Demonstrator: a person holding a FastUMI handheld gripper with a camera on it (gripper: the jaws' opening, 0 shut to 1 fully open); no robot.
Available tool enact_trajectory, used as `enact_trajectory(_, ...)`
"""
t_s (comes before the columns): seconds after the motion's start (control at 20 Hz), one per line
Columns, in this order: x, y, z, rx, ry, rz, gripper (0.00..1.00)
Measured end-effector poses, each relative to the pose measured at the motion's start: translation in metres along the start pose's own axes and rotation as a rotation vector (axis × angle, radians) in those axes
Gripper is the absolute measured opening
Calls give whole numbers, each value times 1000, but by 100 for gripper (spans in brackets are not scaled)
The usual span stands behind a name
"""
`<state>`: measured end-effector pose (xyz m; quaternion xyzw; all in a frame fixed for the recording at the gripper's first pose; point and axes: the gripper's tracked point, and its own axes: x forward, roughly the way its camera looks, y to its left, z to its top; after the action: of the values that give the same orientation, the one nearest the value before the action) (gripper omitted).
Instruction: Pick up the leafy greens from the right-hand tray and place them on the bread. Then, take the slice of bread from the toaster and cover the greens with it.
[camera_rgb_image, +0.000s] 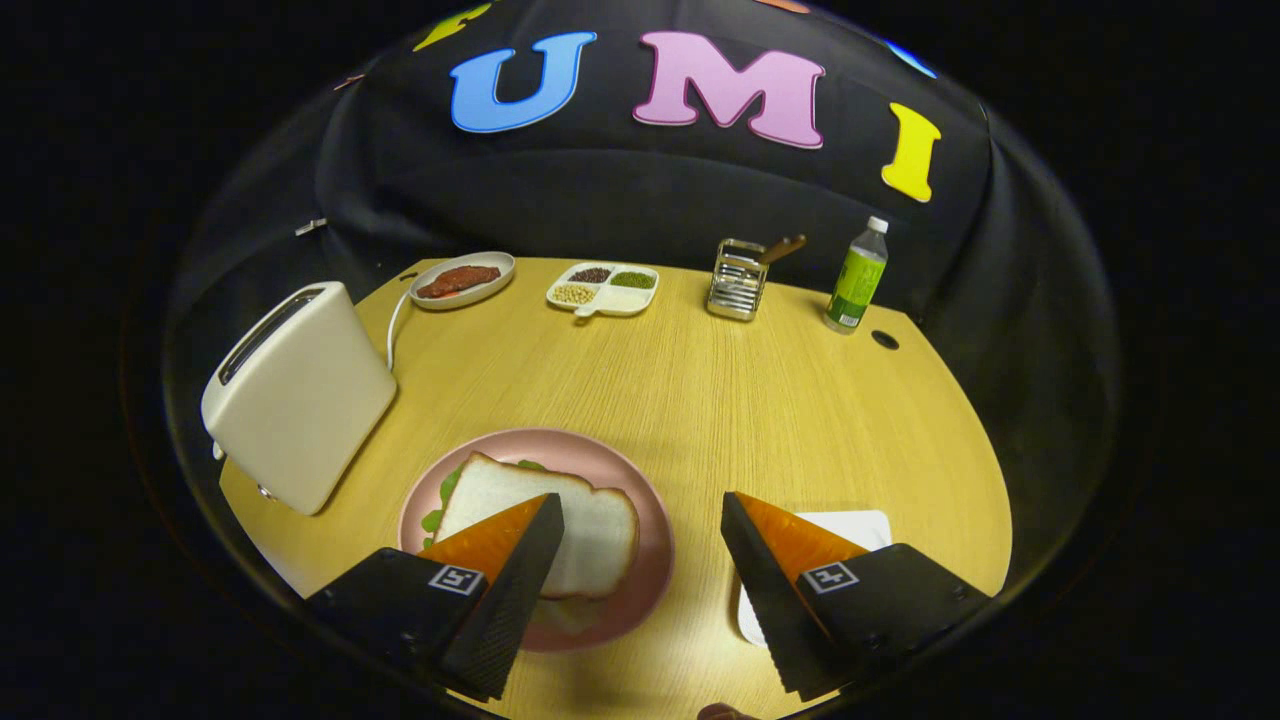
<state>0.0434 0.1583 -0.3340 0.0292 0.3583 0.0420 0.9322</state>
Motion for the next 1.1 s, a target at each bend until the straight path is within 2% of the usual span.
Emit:
enact_trajectory(0.5,-120,5,117,-84,-355,75,99)
enact_trajectory(0.85,-189,-9,149,-114,-483,68,98)
enact_trajectory(1.1,-220,-20,160,-95,-532,100,98)
